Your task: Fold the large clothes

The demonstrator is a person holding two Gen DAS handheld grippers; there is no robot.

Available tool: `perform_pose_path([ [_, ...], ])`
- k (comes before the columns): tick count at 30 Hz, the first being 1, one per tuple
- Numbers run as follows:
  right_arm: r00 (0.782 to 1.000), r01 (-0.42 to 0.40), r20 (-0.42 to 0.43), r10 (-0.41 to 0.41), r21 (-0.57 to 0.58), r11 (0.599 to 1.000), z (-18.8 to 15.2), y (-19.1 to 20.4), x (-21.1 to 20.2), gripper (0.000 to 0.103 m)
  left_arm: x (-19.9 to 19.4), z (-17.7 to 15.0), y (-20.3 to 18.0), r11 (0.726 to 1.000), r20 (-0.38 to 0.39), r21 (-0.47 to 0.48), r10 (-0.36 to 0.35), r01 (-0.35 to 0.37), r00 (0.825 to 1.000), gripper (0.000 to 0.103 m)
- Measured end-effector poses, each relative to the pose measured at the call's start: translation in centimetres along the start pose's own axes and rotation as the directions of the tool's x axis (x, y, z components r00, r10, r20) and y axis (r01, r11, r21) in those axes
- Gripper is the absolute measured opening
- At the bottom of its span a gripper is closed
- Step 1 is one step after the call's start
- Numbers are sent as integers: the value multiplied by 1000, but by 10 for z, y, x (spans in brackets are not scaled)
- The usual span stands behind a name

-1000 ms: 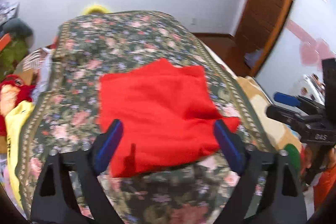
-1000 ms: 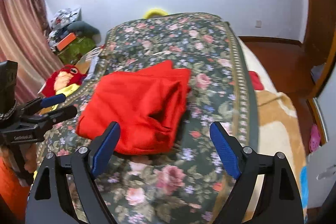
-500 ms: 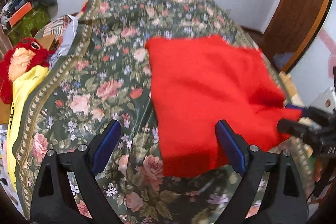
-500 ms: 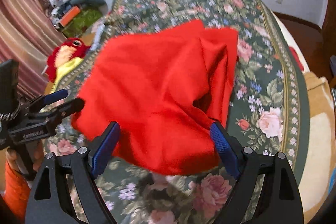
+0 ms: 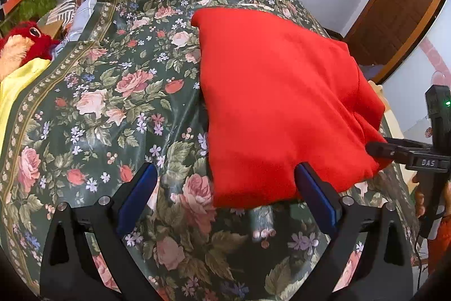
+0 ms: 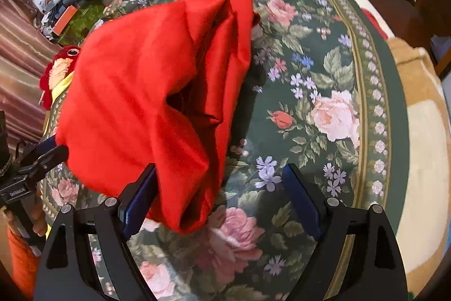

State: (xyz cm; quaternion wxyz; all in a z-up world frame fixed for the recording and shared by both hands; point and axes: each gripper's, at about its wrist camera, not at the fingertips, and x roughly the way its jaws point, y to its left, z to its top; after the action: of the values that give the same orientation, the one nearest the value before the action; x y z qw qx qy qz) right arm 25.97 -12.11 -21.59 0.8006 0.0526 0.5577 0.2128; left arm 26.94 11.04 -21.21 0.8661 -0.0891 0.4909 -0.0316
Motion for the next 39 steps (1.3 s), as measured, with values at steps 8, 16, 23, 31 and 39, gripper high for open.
perform_pose_path([
  [8,990,-21,137,25,-34,999,29,27,-18,85,-3,1,-4,998,8,28,49,-49,999,99],
  [16,992,77,101,-74,-32,997,63,10,11,85,3,0,5,1000,-10,6,30,-30,1000,101],
  [23,985,146,88,-150,54,988,61,-16,2,85,4,1,2,999,-21,16,38,-37,999,101],
  [31,984,96,159,-86,-58,994,45,15,-30,85,-16,16,-5,997,37,37,60,-61,998,101],
  [39,990,-112,93,110,12,994,56,12,-9,86,-17,56,10,999,59,-35,-4,6,998,101],
])
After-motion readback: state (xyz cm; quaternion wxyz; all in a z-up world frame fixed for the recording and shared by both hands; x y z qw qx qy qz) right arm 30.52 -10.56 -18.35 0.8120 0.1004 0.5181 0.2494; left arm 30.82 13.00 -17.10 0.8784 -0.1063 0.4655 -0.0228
